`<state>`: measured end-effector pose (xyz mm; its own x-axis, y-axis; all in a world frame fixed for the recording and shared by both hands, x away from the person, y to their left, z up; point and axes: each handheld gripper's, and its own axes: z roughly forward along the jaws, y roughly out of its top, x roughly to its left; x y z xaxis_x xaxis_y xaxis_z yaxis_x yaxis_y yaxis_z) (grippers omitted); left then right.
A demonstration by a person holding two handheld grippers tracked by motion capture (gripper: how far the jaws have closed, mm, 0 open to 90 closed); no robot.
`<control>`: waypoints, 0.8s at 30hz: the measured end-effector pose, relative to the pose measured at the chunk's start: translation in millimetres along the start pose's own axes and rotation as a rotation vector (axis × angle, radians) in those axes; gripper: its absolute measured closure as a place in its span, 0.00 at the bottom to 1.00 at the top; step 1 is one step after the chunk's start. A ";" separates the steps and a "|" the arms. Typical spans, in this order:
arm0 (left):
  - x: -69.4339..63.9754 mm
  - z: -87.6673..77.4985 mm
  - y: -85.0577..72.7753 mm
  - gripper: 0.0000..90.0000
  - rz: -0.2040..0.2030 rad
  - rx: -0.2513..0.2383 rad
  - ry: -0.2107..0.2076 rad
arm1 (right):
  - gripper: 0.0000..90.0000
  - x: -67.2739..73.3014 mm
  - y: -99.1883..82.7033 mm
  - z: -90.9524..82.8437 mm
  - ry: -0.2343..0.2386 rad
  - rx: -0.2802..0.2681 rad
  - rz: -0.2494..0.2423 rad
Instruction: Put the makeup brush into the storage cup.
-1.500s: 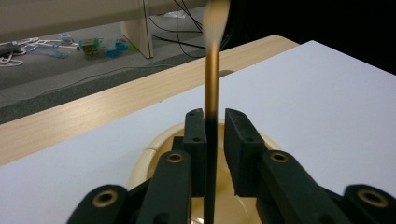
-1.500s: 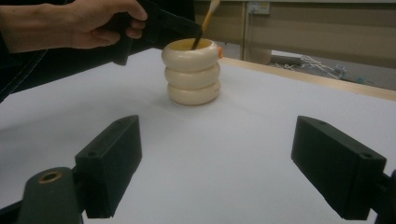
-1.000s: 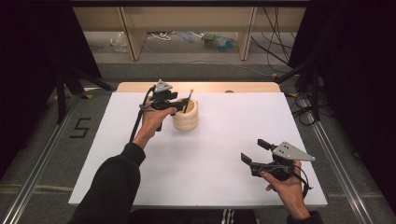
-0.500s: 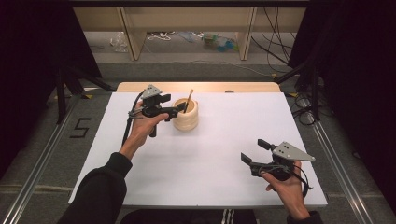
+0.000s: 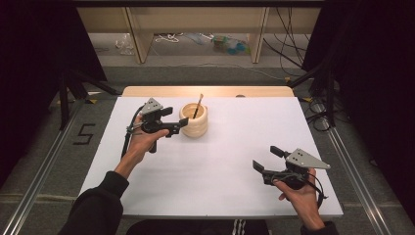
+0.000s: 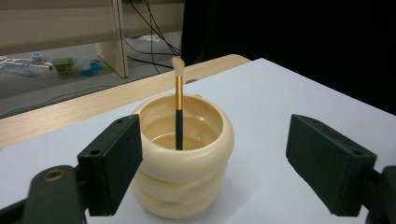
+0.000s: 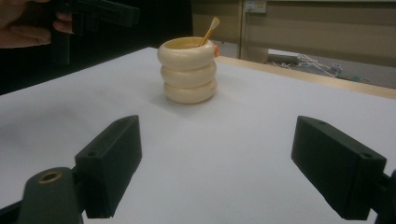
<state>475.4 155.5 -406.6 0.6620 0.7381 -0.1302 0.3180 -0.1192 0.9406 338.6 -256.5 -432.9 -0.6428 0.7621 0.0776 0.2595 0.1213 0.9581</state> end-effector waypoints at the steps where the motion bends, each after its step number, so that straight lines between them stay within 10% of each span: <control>1: 0.8 -3.5 -3.0 0.21 -0.004 -0.005 0.003 | 0.19 0.0 0.0 -0.3 -0.005 0.005 -0.001; 24: -17.5 -26.5 -23.3 0.19 0.036 -0.031 -0.034 | 0.19 0.1 1.6 -3.2 0.005 0.029 -0.005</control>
<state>438.4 162.9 -418.0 0.6954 0.7107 -0.1065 0.2726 -0.1239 0.9541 336.7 -258.2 -430.4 -0.6476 0.7583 0.0745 0.2769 0.1432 0.9502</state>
